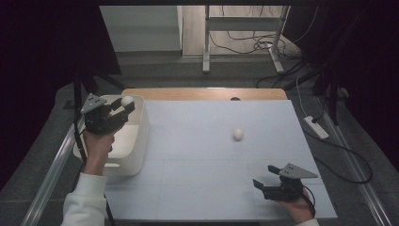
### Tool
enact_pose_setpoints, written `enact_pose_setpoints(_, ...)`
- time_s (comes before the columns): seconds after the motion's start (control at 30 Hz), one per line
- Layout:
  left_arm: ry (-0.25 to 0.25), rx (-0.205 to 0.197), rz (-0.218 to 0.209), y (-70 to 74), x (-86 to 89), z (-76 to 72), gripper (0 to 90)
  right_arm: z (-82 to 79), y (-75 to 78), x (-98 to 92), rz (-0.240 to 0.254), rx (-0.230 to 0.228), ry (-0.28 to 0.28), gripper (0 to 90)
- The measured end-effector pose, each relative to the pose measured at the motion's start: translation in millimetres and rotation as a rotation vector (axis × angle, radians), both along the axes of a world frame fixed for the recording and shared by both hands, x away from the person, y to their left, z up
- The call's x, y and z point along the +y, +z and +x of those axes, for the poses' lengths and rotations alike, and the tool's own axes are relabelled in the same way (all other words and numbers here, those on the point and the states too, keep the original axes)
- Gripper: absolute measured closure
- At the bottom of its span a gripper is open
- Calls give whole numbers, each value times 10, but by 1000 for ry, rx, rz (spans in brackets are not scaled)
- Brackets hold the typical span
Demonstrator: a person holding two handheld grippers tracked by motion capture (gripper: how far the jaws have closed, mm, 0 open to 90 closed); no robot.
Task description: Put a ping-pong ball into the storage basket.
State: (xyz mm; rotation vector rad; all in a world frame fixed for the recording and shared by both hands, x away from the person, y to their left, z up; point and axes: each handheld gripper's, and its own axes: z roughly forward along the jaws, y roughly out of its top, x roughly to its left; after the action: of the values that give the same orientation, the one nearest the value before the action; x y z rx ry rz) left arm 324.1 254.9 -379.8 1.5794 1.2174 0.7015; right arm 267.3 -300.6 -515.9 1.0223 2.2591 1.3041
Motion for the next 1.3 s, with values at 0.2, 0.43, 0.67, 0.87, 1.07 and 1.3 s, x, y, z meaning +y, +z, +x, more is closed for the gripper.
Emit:
enact_pose_setpoints(0.2,9,40,22,-49,1,101,508,0,-1,0,2,0,1,153)
enact_pose_setpoints(0.43,27,80,34,-111,25,186,507,-2,-2,0,-3,1,1,153)
enact_pose_setpoints(0.67,42,97,36,-148,60,203,507,0,-4,-3,-1,0,2,153)
enact_pose_setpoints(0.87,47,95,37,-154,68,198,506,1,-5,1,-3,2,3,153)
enact_pose_setpoints(1.07,45,100,38,-168,60,200,506,-1,-7,-2,-2,2,4,153)
enact_pose_setpoints(1.3,47,101,40,-173,57,203,505,-1,-7,-5,-3,1,3,153)
